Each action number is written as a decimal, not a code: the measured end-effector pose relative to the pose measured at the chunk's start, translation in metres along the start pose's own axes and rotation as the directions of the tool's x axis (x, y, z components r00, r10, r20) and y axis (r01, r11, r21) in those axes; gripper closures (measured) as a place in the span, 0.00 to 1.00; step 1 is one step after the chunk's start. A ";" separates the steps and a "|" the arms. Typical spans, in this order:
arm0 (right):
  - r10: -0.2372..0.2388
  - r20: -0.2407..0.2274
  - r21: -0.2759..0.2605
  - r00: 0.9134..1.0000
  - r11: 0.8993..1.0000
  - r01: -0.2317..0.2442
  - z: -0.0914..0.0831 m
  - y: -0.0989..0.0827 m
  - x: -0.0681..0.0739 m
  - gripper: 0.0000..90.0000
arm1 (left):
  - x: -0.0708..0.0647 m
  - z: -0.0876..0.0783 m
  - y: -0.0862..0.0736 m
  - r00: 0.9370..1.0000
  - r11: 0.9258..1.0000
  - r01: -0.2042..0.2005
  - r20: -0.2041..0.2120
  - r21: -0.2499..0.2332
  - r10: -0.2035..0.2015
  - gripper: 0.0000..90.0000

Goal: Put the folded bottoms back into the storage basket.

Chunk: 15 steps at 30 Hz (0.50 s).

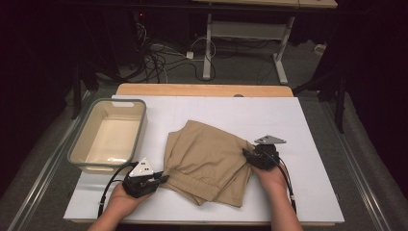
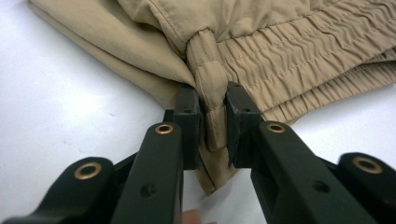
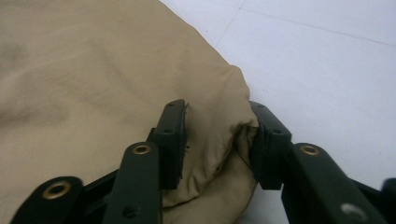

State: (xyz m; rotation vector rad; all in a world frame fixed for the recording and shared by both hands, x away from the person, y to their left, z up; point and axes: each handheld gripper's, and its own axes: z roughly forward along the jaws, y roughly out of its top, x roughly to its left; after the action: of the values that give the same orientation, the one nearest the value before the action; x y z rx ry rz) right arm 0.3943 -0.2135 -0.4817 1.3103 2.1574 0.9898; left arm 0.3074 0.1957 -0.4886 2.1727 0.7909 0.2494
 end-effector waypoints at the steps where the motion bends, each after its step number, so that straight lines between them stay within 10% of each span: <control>1: 0.006 -0.004 -0.001 1.000 1.000 -0.006 0.000 0.000 0.000 0.74 | 0.000 0.000 0.000 1.000 1.000 -0.002 -0.002 -0.001 0.002 0.84; 15: 0.024 -0.072 -0.003 0.997 1.000 -0.024 0.000 -0.001 -0.005 0.94 | -0.001 0.000 0.000 1.000 1.000 -0.005 -0.004 -0.001 0.005 0.84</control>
State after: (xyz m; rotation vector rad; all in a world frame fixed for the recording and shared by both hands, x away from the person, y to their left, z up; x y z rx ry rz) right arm 0.3963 -0.2183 -0.4820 1.3200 2.1964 1.0659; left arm 0.3066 0.1953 -0.4885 2.1742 0.7878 0.2570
